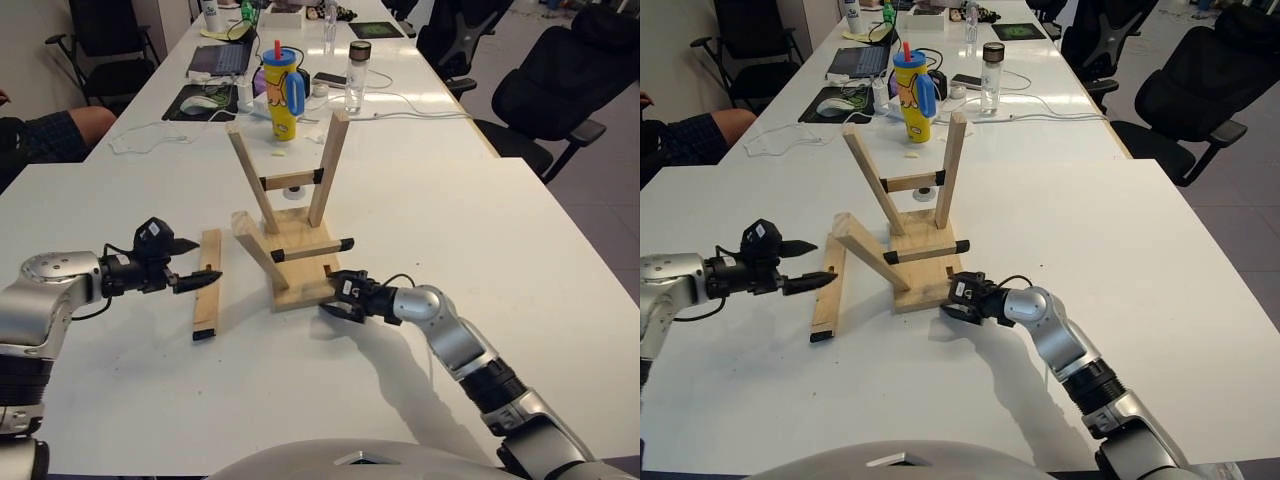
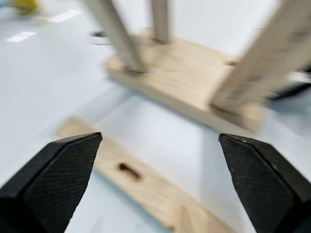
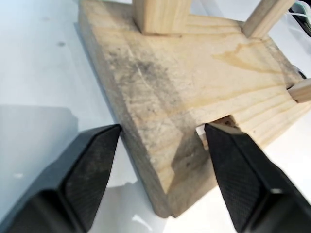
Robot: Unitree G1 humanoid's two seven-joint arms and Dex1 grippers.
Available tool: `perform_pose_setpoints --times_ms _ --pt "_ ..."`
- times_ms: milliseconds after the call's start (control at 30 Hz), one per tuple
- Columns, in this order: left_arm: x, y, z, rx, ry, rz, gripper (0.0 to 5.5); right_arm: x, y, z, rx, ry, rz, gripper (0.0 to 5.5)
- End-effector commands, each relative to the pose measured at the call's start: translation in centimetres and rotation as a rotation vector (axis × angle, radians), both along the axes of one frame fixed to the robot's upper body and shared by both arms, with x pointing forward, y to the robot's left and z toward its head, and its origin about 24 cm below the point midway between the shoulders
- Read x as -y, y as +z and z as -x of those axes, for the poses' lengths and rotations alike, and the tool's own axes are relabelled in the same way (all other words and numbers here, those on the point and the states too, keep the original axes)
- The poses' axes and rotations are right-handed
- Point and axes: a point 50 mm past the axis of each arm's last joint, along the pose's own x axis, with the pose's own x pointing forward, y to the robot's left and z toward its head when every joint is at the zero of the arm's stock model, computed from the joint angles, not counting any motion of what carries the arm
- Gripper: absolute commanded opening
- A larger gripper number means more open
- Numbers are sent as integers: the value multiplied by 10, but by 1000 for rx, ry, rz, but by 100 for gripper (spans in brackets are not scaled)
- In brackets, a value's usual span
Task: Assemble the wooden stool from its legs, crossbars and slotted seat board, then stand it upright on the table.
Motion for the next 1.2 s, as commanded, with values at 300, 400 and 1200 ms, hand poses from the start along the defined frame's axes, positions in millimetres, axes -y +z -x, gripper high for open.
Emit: perform_pose_setpoints --times_ms 300,400,1200 --pt "37 -29 19 66 614 -48 447 -13 -43 31 -250 -117 87 319" --pt "50 -33 37 28 684 -38 447 -16 -41 32 -257 -108 65 319" --pt "52 -93 65 -232 722 -114 203 -47 -40 29 -326 -20 -1 319"
